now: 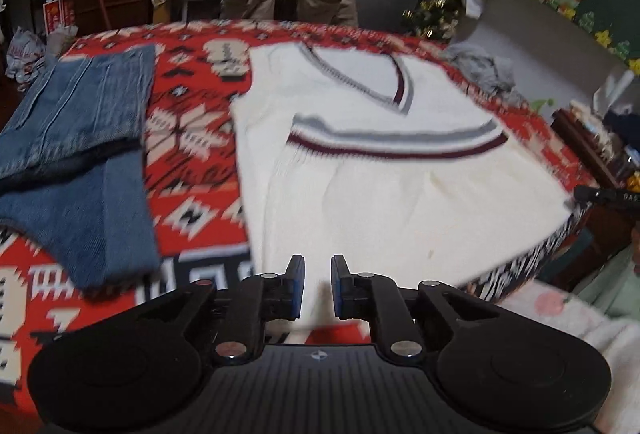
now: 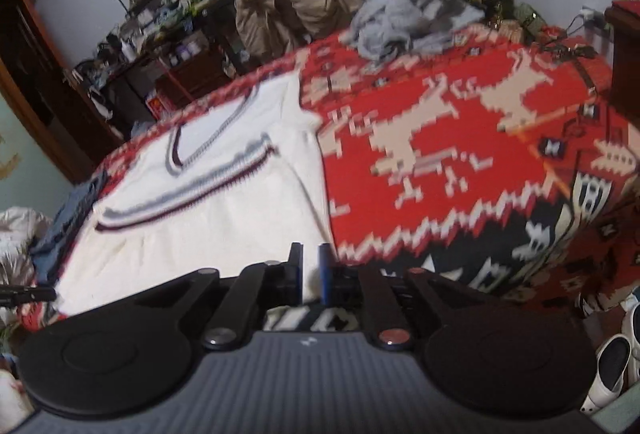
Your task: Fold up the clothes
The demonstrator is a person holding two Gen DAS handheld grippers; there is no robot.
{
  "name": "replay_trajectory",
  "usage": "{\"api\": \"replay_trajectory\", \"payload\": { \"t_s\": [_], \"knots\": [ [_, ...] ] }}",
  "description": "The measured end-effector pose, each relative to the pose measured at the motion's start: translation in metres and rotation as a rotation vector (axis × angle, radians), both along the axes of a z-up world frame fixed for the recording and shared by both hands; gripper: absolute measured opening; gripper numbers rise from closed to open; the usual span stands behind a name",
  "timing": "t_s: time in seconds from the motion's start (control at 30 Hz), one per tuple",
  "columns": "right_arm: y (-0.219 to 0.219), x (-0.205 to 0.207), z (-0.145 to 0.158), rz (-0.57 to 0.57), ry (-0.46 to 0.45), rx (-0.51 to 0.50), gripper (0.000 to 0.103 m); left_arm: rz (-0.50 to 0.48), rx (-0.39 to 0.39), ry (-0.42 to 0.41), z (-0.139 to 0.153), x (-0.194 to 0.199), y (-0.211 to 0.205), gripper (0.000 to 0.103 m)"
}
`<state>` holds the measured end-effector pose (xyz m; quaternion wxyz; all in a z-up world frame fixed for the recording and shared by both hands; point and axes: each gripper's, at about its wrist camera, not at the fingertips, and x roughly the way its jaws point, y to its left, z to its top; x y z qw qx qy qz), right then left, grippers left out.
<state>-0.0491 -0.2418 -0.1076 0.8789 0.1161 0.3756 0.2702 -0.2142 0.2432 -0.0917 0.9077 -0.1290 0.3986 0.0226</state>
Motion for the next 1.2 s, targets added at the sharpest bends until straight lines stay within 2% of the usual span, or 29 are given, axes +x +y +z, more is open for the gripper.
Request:
{"api": "replay_trajectory", "payload": {
  "t_s": [0.1, 0.23, 0.3, 0.37, 0.4, 0.43, 0.53, 0.6, 0.63, 0.7, 0.73, 0.77, 0.87, 0.93, 0.97, 1.07, 1.17, 1.2],
  "knots": [
    [0.012, 0.008, 0.012, 0.032, -0.030, -0.013, 0.014, 0.016, 0.003, -0.012, 0.002, 0.017, 0.005, 0.014],
    [0.040, 0.026, 0.022, 0.105, -0.061, -0.034, 0.015, 0.036, 0.005, 0.013, -0.005, 0.045, 0.013, 0.014],
    [0.061, 0.039, 0.025, 0.139, -0.081, -0.076, 0.015, 0.050, 0.021, 0.026, -0.005, 0.061, 0.018, 0.014],
    [0.078, 0.059, 0.029, 0.165, -0.093, -0.108, 0.016, 0.057, 0.042, 0.025, -0.001, 0.077, 0.023, 0.019],
    [0.087, 0.069, 0.032, 0.178, -0.098, -0.123, 0.017, 0.064, 0.057, 0.029, 0.003, 0.087, 0.027, 0.027],
    [0.096, 0.078, 0.034, 0.191, -0.103, -0.139, 0.018, 0.071, 0.071, 0.032, 0.007, 0.097, 0.030, 0.029],
    [0.117, 0.113, 0.042, 0.230, -0.113, -0.189, 0.033, 0.093, 0.108, 0.044, 0.016, 0.130, 0.044, 0.029],
    [0.132, 0.136, 0.046, 0.256, -0.123, -0.237, 0.037, 0.101, 0.116, 0.058, 0.018, 0.153, 0.055, 0.033],
    [0.140, 0.148, 0.047, 0.271, -0.127, -0.261, 0.039, 0.111, 0.122, 0.071, 0.018, 0.165, 0.060, 0.043],
    [0.154, 0.169, 0.048, 0.289, -0.136, -0.298, 0.047, 0.107, 0.132, 0.058, 0.019, 0.185, 0.068, 0.057],
    [0.161, 0.179, 0.049, 0.298, -0.140, -0.316, 0.059, 0.097, 0.138, 0.033, 0.020, 0.193, 0.071, 0.064],
    [0.167, 0.189, 0.049, 0.297, -0.153, -0.334, 0.076, 0.086, 0.146, 0.003, 0.021, 0.201, 0.074, 0.066],
    [0.181, 0.211, 0.050, 0.285, -0.233, -0.368, 0.102, 0.049, 0.167, -0.065, 0.023, 0.226, 0.084, 0.067],
    [0.190, 0.227, 0.050, 0.271, -0.274, -0.400, 0.102, 0.018, 0.174, -0.079, 0.023, 0.244, 0.091, 0.075],
    [0.194, 0.235, 0.051, 0.265, -0.288, -0.420, 0.102, -0.001, 0.195, -0.073, 0.022, 0.253, 0.093, 0.076],
    [0.204, 0.256, 0.047, 0.307, -0.324, -0.450, 0.102, -0.044, 0.224, -0.061, 0.018, 0.274, 0.098, 0.076],
    [0.209, 0.275, 0.044, 0.343, -0.293, -0.444, 0.102, -0.104, 0.221, -0.049, 0.014, 0.289, 0.100, 0.076],
    [0.210, 0.280, 0.043, 0.353, -0.285, -0.443, 0.102, -0.114, 0.213, -0.038, 0.013, 0.293, 0.100, 0.071]
  ]
}}
